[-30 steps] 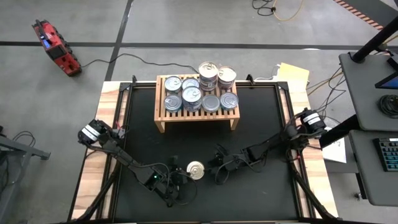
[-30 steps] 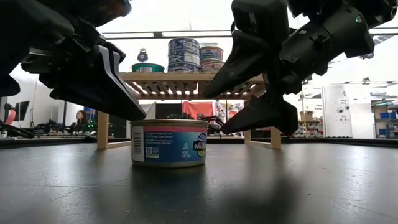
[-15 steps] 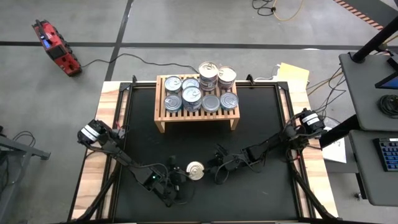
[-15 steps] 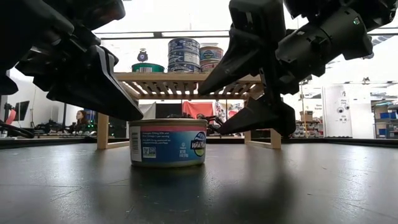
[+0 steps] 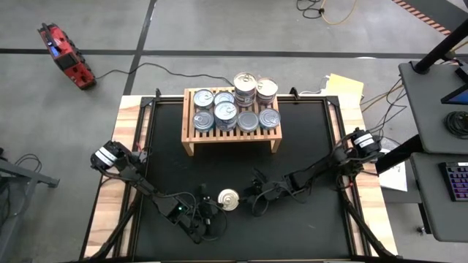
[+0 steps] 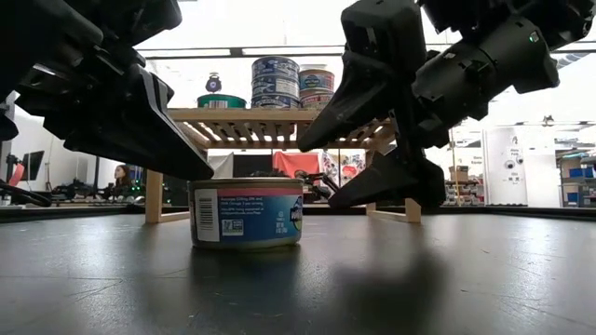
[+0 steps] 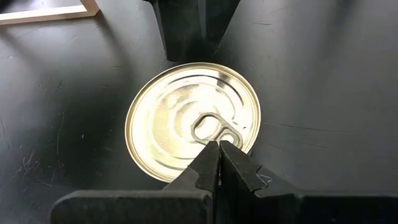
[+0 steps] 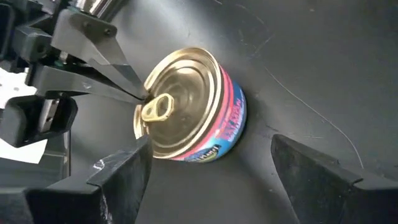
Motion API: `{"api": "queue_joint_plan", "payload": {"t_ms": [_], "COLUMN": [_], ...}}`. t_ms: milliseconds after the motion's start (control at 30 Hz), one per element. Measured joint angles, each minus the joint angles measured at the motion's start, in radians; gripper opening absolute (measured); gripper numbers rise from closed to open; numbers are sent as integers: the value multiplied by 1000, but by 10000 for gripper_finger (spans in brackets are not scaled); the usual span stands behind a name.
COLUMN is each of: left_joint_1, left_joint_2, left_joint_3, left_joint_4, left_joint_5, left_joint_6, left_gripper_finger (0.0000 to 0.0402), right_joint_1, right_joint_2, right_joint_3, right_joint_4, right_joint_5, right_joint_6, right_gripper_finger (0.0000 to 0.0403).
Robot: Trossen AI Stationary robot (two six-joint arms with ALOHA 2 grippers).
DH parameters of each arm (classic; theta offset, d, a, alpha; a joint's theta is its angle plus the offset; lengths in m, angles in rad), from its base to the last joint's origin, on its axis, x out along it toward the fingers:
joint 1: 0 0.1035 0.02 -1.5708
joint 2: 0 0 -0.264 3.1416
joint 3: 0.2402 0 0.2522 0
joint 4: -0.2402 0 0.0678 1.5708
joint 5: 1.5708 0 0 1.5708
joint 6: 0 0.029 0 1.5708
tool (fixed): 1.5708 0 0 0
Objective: Stack canned seafood by type on shelf
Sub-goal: Stack the blue and pink tuna can on top of the blue and pink tuna can
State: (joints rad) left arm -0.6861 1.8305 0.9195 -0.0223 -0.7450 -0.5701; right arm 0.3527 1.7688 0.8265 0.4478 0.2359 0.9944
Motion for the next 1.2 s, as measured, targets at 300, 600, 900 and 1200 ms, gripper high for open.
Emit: {"api": "queue_joint_plan", "payload": {"t_ms": [300,600,900,1200], "left_joint_1": [-6,-12,-29,-31], "left_joint_2": [1,1,2,2], "left_joint_3": [0,-1,-2,-2], "left_joint_4": [-1,3,5,6], "left_joint_5": [-6,-5,2,-2], "left_joint_6": [-16,-27,-34,-39], "left_gripper_finger": [0,0,0,0], "right_joint_1": [-2,-2,-2,-2], "right_joint_2": [23,23,23,23], "right_joint_3": [0,0,0,0], "right_joint_4": [17,56,60,70], "right_joint_5": [0,0,1,53], "right_joint_6": [13,4,1,-13], "right_gripper_finger": [325,325,318,329]}}
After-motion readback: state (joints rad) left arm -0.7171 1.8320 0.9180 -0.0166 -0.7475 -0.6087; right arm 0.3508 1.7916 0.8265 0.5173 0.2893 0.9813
